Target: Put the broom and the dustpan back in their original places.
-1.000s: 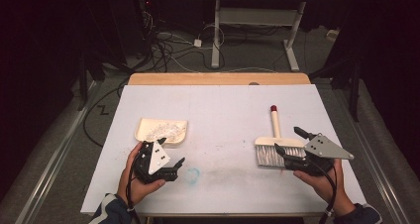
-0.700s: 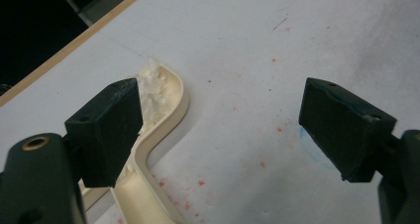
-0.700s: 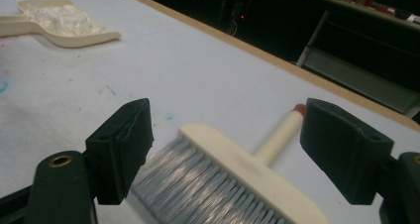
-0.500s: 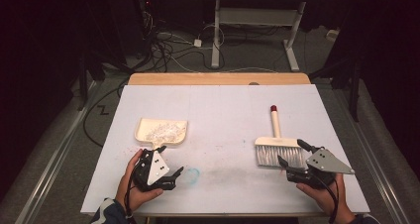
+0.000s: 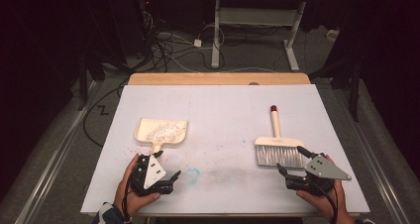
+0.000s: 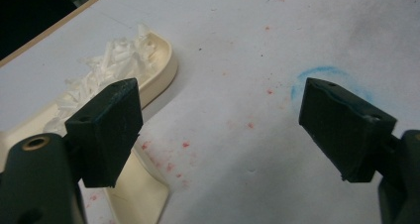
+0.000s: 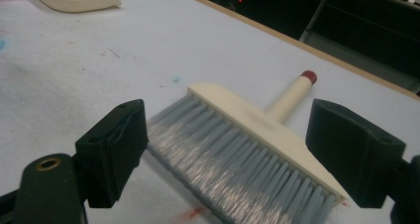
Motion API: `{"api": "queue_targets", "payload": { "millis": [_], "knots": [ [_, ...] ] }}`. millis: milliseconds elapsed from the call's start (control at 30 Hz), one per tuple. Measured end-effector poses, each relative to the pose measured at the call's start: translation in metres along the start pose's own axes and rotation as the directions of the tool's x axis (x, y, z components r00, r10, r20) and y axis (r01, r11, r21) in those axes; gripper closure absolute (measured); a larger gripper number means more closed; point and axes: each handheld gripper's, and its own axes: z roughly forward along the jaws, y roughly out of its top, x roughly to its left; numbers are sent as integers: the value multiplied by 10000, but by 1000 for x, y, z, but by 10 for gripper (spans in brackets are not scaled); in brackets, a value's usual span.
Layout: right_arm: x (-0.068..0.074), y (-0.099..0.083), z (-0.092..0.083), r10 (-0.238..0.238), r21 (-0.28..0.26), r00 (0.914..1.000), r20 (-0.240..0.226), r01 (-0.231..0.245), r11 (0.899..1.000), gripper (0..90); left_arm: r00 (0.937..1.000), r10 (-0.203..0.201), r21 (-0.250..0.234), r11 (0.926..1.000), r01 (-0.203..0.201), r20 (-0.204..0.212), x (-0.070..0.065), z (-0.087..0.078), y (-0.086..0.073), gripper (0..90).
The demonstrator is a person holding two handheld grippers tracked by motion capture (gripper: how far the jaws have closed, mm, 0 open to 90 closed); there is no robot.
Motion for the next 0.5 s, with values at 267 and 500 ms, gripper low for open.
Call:
{"api": "queue_targets", "payload": {
  "millis": [267, 500],
  "knots": [
    [5, 2, -2, -175, 56, 9998, 56, 175, 9998, 186, 9999, 116, 14, 9999, -116, -10, 0, -2, 0, 162],
    [8, 4, 0, -270, -21, 9996, 128, 270, 9996, 190, 9998, 180, 17, 9998, -180, -95, 1, 1, 2, 161]
  ]
}}
